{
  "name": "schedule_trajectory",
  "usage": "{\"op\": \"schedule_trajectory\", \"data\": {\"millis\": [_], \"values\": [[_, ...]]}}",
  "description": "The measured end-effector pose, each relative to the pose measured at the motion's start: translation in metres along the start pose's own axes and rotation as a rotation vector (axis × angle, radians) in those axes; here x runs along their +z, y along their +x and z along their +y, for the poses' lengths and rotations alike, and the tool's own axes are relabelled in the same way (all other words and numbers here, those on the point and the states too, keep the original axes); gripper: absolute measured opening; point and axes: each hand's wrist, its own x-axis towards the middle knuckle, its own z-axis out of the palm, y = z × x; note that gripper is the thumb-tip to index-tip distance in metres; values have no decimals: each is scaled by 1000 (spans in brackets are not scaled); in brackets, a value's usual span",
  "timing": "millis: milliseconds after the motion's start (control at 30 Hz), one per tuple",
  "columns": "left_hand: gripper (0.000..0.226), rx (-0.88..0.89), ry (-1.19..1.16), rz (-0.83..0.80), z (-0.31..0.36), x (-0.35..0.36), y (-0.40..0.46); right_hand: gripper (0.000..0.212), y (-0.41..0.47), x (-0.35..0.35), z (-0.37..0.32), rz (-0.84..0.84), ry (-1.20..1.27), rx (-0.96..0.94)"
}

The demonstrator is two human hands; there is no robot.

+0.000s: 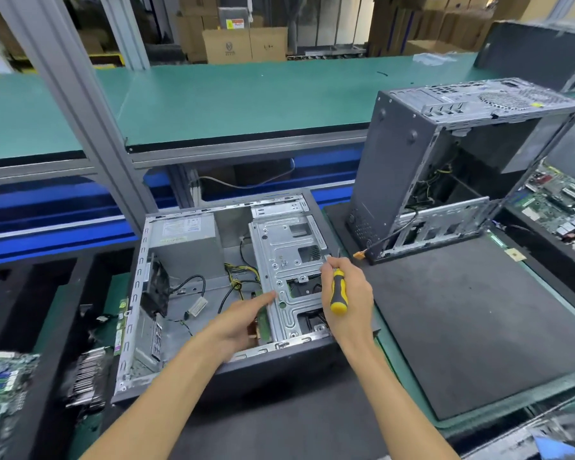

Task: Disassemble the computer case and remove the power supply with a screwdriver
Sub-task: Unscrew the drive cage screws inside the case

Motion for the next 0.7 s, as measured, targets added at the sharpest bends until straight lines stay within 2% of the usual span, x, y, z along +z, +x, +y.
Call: {"op": "schedule_trajectory", "data": {"millis": [67, 133, 267, 533, 700], "values": [[30, -39, -162, -82, 3, -5, -1, 12, 0, -1, 1, -13, 1, -17], [28, -40, -213, -128, 4, -9, -3, 12, 0, -1, 1, -12, 6, -14], [29, -21, -176, -135, 2, -9, -3, 18, -1, -1, 1, -11, 7, -21], [34, 25, -141, -45, -2, -8, 2, 19, 1, 0, 1, -17, -48, -11], [36, -29, -154, -105, -1, -13, 5, 19, 1, 0, 2, -26, -39, -3]]}}
